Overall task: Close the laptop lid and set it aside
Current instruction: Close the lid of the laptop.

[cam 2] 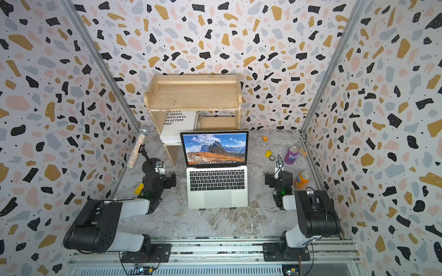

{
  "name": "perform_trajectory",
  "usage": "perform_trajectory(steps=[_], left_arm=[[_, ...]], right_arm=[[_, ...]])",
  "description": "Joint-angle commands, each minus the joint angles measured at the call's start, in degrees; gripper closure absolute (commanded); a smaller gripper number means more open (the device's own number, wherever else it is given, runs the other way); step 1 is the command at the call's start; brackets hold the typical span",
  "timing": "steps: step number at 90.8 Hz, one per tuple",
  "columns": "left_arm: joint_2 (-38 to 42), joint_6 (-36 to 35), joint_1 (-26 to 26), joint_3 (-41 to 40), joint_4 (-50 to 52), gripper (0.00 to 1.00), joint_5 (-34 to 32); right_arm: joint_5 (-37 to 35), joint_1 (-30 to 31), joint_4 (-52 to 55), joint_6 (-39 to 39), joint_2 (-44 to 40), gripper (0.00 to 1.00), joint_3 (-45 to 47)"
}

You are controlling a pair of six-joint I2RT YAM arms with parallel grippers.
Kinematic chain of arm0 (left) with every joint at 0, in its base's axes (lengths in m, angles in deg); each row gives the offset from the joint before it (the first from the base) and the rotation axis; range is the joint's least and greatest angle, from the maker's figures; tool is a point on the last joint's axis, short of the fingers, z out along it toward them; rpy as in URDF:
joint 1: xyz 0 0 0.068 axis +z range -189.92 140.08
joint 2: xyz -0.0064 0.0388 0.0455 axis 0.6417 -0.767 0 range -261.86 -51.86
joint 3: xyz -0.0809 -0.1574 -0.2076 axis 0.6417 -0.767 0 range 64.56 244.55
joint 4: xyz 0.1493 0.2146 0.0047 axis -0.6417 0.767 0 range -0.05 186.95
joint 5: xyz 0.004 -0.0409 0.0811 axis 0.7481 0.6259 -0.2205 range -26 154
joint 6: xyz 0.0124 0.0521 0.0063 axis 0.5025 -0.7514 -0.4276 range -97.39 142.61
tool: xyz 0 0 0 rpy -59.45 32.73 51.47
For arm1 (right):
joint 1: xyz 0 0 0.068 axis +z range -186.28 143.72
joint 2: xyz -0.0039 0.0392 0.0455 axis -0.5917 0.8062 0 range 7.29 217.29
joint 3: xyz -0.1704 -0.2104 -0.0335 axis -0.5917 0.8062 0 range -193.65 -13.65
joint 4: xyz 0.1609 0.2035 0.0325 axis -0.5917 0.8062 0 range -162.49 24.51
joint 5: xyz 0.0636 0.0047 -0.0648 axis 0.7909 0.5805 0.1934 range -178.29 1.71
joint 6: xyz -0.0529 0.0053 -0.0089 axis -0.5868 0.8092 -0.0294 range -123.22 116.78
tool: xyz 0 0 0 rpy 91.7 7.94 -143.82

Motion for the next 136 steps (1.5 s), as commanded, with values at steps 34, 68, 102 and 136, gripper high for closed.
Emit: perform_trajectory(steps=[34,68,102,136], left_arm=[[0.5,-0.9,-1.0,0.3,-3.4,0.00,-2.0],[1.0,-0.6,-0.8,-0.1,-3.6,0.00,-2.6],[23.1,21.1,-3.6,15.6,41.4,0.00,-15.1],[32.3,37.7,-4.1,36.9,65.6,0.00,10.1]], right_arm=[[0.1,-0.1,-0.8,-0.1,-0.9,0.00,-1.2],[-0.4,-0.2,-0.9,-0.1,-1.1,0.00,-1.2],[-13.4,-0.1,54.5,17.3,-19.3,0.00,-24.3],[3.5,-0.1,82.8,31.3,-25.1,0.06,-46.1]])
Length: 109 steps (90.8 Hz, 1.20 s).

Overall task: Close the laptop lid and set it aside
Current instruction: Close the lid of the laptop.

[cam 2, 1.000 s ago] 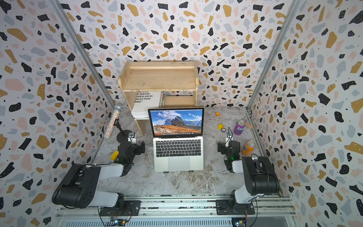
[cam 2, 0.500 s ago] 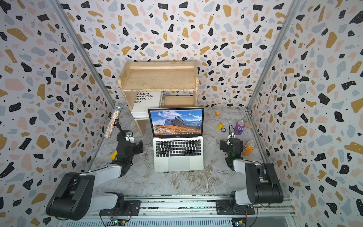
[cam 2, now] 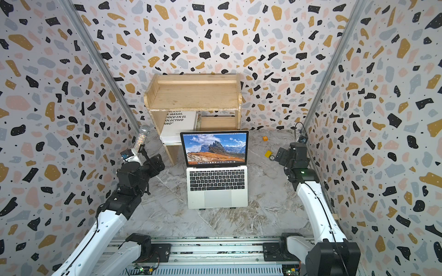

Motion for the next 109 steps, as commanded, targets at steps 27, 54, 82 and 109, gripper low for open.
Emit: perform_trajectory(steps=[27,54,82,109], left_arm=[[-13.0,4.9,-0.2,36.1,31.7,0.00,19.5],[-23.0,10.3,-0.2,43.7,30.7,0.00,26.4],[-27.6,14.1,-0.2,45.5,27.0,0.00,27.5],[-30.6,14.9,-0.4,46.6,25.3,0.02,28.8]], right_arm=[[31.7,1.1,16.4,20.5,7.2,0.21,-25.0],[33.3,6.5,21.4,21.8,17.0,0.26,-39.5],[31.2,10.8,22.5,21.6,23.0,0.26,-45.1],[28.6,13.7,24.3,20.4,27.1,0.29,-50.2]])
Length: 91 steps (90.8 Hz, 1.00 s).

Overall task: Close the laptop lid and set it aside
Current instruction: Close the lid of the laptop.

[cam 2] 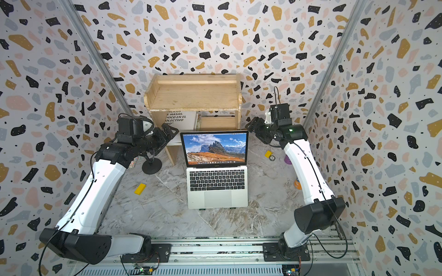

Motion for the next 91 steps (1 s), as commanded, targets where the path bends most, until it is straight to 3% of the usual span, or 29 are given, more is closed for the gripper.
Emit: perform_trajectory(steps=[1,91], left_arm=[[-1.0,0.4,-0.4,2.1,-2.6,0.02,1.5],[-7.2,1.2,-5.3,7.3,-2.0,0.07,-2.9]], right_arm=[[-2.0,1.1,2.1,-1.1,-0.5,0.29,-3.3],[-6.4,5.7,6.0,-5.6,3.1,0.30,-7.3]])
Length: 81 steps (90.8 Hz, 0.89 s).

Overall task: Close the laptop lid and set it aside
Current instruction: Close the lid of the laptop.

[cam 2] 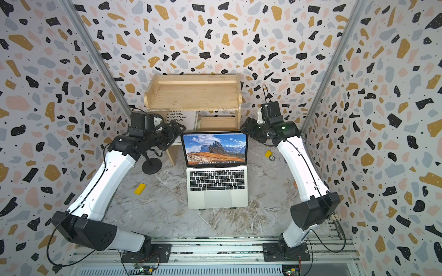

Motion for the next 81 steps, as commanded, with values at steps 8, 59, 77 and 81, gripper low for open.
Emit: perform_trajectory(steps=[8,59,77,81], left_arm=[[-1.0,-2.3,-2.0,2.7,-0.2,0.08,-0.7],[0.8,-3.4,-4.0,-0.7,-0.7,0.10,-0.4],[2.1,-3.4,-4.8,-2.3,-1.2,0.11,-0.3],[2.4,-3.4,-4.9,-2.7,-1.4,0.11,-0.3]], right_arm=[[-0.8,1.1,1.7,-1.1,0.1,0.31,-2.1],[-1.6,1.6,2.3,-1.7,-1.4,0.32,-0.4],[-1.6,2.0,2.4,-2.0,-2.0,0.33,0.4],[-1.6,2.1,2.4,-2.1,-2.3,0.33,0.7]])
